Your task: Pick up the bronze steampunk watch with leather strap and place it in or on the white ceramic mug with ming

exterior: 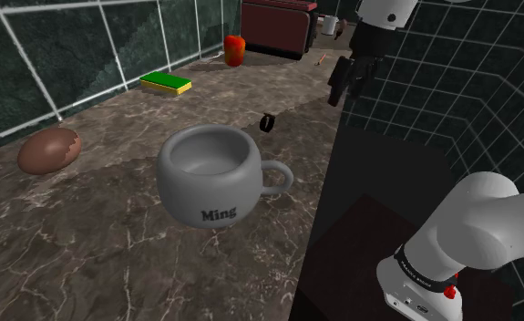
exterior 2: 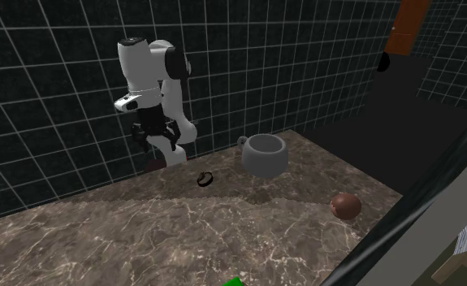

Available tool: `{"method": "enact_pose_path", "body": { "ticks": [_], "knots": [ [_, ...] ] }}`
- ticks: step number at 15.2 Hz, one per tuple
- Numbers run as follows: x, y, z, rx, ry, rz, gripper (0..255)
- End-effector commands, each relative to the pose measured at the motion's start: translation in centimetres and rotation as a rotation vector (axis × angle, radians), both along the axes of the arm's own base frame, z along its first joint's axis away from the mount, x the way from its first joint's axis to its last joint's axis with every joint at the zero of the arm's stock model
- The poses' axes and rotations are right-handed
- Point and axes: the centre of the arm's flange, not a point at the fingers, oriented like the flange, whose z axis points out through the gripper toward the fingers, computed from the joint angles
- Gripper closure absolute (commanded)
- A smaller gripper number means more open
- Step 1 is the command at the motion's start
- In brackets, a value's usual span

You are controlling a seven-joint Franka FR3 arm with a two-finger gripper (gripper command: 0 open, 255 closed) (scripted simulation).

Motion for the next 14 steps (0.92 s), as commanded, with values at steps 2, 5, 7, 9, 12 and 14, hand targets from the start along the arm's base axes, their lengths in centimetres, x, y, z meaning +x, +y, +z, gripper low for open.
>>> {"method": "enact_pose_path", "body": {
  "ticks": [2,5,7,9,12,14],
  "knots": [
    [0.9,1.1,-0.1,-0.001,0.003,0.012,0],
    [3.3,4.3,-0.4,-0.005,0.014,0.047,0],
    [4.9,6.5,-0.6,-0.007,0.020,0.071,0],
    [6.5,8.7,-0.8,-0.009,0.027,0.095,0],
    [8.7,12.1,-1.1,-0.013,0.037,0.130,0],
    [10.1,14.5,-1.4,-0.015,0.044,0.154,0]
  ]
}}
